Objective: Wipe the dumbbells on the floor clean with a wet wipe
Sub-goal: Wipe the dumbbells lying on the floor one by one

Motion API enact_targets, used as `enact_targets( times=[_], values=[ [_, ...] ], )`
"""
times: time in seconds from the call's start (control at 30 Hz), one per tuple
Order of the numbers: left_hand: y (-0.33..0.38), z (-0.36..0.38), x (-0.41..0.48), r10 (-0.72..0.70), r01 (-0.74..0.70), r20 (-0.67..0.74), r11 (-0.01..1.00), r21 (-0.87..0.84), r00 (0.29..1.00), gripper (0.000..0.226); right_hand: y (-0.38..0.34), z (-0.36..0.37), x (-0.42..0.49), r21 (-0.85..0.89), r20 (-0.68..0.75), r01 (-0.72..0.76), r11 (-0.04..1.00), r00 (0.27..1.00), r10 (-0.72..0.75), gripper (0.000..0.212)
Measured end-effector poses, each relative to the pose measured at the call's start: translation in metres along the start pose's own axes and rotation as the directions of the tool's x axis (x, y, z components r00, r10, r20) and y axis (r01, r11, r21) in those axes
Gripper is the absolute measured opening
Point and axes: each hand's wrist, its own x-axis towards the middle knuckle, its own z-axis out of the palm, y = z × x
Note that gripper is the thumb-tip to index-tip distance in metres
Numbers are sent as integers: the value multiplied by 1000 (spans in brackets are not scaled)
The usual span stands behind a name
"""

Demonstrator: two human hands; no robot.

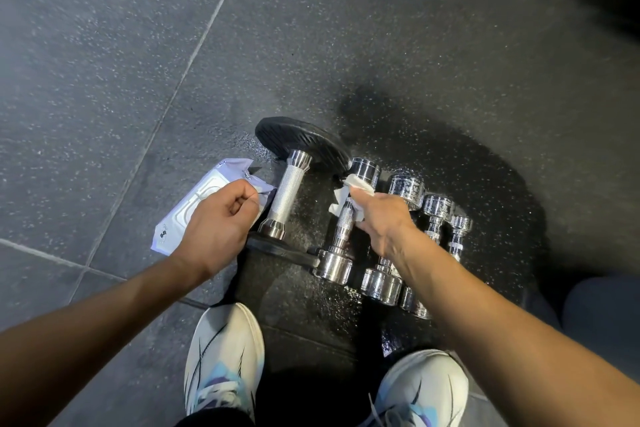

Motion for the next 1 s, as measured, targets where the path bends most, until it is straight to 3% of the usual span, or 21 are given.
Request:
enact_targets(
  times=[0.1,0.23,0.3,0.47,0.57,0.63,0.77,0.83,0.87,0.93,1.0],
  values=[
    [1,-1,0,8,-8,0,1000,-6,1000,25,15,2,-10,-164,29,-19,986,999,24,64],
    [1,-2,0,8,-8,-2,1000,-12,1000,25,31,2,-23,-400,127,18,916,991,37,39],
    [1,-1,-1,4,-4,-6,1000,-7,1000,25,23,1,-19,-394,100,10,919,994,33,33],
    [1,-1,-1,-18,18,-4,1000,-15,1000,23,-5,-1,-3,-158,41,44,986,998,-38,39],
    [1,-1,-1,-8,8,-4,1000,-13,1000,23,4,-1,-12,-280,95,104,954,992,-81,36],
    [1,-1,-1,0,0,-3,1000,-9,1000,23,14,-5,-23,-466,166,143,873,983,-72,33],
    [2,-1,-1,3,-3,0,1000,-13,1000,23,14,-19,-39,-808,308,233,541,950,51,34],
    [2,-2,-1,6,-6,-1,1000,-17,1000,22,7,-23,-39,-827,294,305,473,951,-99,32],
    [2,-2,-1,6,-6,2,1000,-17,1000,22,5,-23,-38,-823,270,361,438,928,-257,27],
    [2,-2,-1,3,-3,9,1000,-20,1000,22,4,-23,-35,-797,234,500,338,773,-590,20],
    [3,-2,-1,-1,1,12,1000,-26,1000,22,10,-20,-30,-805,316,573,153,633,-707,24]
  ],
)
